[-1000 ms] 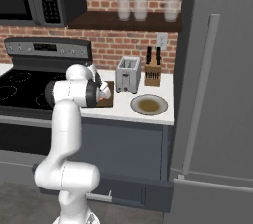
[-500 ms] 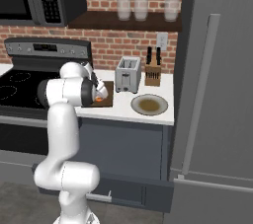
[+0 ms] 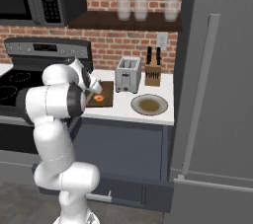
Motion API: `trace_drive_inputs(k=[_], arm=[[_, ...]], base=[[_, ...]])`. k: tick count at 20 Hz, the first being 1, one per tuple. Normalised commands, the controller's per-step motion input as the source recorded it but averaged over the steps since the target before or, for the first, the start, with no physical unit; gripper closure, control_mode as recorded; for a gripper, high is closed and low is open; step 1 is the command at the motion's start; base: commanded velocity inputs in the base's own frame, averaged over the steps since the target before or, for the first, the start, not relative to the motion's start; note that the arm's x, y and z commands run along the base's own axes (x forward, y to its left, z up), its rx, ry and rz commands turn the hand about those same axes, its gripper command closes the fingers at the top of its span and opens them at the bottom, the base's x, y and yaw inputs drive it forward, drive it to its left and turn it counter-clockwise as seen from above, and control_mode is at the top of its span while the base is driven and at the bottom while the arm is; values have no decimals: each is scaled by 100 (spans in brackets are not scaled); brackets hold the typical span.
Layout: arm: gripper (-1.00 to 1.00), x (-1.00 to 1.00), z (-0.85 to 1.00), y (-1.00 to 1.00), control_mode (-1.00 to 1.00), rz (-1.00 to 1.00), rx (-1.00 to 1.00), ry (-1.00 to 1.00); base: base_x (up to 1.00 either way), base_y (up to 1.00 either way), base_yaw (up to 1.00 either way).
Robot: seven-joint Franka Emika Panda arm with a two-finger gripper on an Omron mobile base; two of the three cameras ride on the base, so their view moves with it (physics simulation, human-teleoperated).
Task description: Pick up the knife from the drawer and place it on the cutting board. Then place the meat from the plate to the cutting board.
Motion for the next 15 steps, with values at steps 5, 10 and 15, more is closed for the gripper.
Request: trace_drive_inputs(k=[5, 10, 15], arm=[[-100, -100, 80, 0, -100, 0, 0, -12], [-100, -100, 94, -18, -100, -1, 0, -3], [-100, -100, 100, -34, -100, -4, 2, 0]], base=[[0, 0, 0], [0, 0, 0], [0, 0, 0]])
